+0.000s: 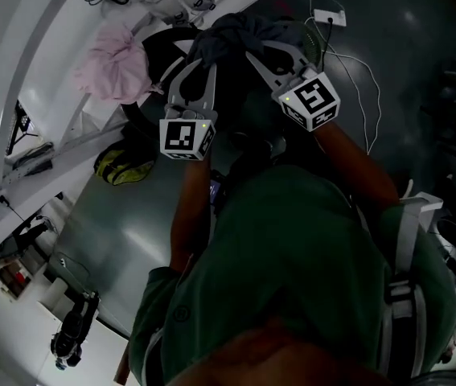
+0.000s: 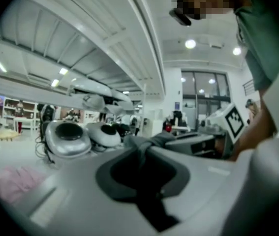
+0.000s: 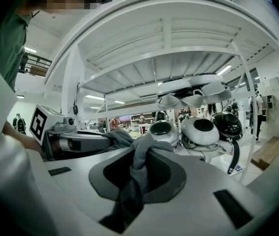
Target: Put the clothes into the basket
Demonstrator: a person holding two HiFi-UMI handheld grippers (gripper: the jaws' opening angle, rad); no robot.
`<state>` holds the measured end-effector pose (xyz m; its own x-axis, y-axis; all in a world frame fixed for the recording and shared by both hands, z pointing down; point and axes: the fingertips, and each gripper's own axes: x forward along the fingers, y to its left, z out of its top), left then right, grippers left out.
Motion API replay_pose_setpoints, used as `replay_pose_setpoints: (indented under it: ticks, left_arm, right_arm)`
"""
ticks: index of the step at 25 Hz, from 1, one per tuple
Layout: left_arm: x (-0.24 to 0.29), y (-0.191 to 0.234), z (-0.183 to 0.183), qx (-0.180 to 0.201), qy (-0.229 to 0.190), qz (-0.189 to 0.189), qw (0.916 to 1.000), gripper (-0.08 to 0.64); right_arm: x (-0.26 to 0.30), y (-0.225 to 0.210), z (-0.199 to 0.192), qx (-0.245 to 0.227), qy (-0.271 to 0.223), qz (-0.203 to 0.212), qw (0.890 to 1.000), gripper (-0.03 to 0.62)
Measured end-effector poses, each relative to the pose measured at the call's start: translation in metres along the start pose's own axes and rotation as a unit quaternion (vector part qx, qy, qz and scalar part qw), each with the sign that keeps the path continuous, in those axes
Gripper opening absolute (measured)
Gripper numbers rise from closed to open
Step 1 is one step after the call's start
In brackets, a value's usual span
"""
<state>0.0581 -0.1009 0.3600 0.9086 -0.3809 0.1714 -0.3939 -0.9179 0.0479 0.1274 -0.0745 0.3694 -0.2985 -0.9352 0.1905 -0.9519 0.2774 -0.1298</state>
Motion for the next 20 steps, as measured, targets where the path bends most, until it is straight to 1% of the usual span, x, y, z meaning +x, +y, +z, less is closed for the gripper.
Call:
replay_pose_setpoints:
  ticks: [4, 8, 14, 20]
  left_arm:
    - [0.048, -0.039, 0.0, 0.002, 0.015, -0.032, 0.9994, 0.037]
    - [0.093, -0.074, -0.01, 0.002, 0.036, -0.061, 0.9975, 0.037]
    - [0.158, -0.12, -0.027, -0.01, 0.063, -0.092, 0.9938, 0.037]
    - [0.217, -0.159, -0.054, -0.015, 0.089, -0.114, 0.9893, 0.037]
  right_arm:
    - [-0.035, -0.05, -0.006, 0.011, 0.0, -0.027, 1.0, 0.048]
    - [-0.066, -0.095, -0.022, 0.03, 0.008, -0.05, 0.998, 0.048]
    - [-0.106, -0.159, -0.051, 0.057, 0.025, -0.079, 0.995, 0.048]
    - [-0.137, -0.217, -0.085, 0.077, 0.044, -0.103, 0.991, 0.048]
